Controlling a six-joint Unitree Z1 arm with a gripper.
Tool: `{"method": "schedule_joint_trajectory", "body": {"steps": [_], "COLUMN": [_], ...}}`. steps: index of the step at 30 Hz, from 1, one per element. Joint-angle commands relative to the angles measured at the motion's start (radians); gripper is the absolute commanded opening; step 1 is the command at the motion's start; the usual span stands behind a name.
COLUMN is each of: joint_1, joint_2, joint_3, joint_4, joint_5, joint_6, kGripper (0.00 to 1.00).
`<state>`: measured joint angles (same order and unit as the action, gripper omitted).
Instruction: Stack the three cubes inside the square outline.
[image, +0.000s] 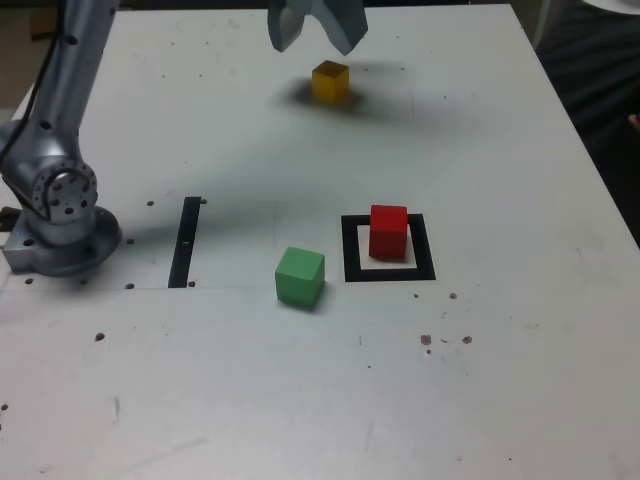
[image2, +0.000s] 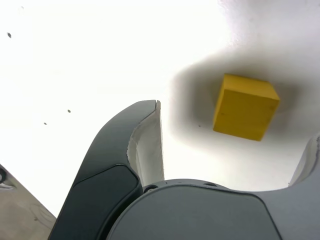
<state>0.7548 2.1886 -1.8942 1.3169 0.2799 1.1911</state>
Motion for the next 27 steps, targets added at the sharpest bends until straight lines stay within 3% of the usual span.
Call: {"method": "schedule_joint_trajectory", "body": {"steps": [1, 11, 17, 21, 27], "joint_1": [-0.004, -0.031, -0.044, -0.049, -0.063], "joint_2": [0.01, 0.066, 0.106, 0.124, 0.124], "joint_3": [0.004, 0.014, 0.01, 0.008, 0.015], "joint_4": [-0.007, -0.034, -0.041, -0.048, -0.071], "joint_5": [0.004, 0.007, 0.004, 0.01, 0.034], "joint_6": [0.002, 0.002, -0.016, -0.047, -0.073], "kGripper": [0.99, 0.99, 0.92, 0.78, 0.4]}}
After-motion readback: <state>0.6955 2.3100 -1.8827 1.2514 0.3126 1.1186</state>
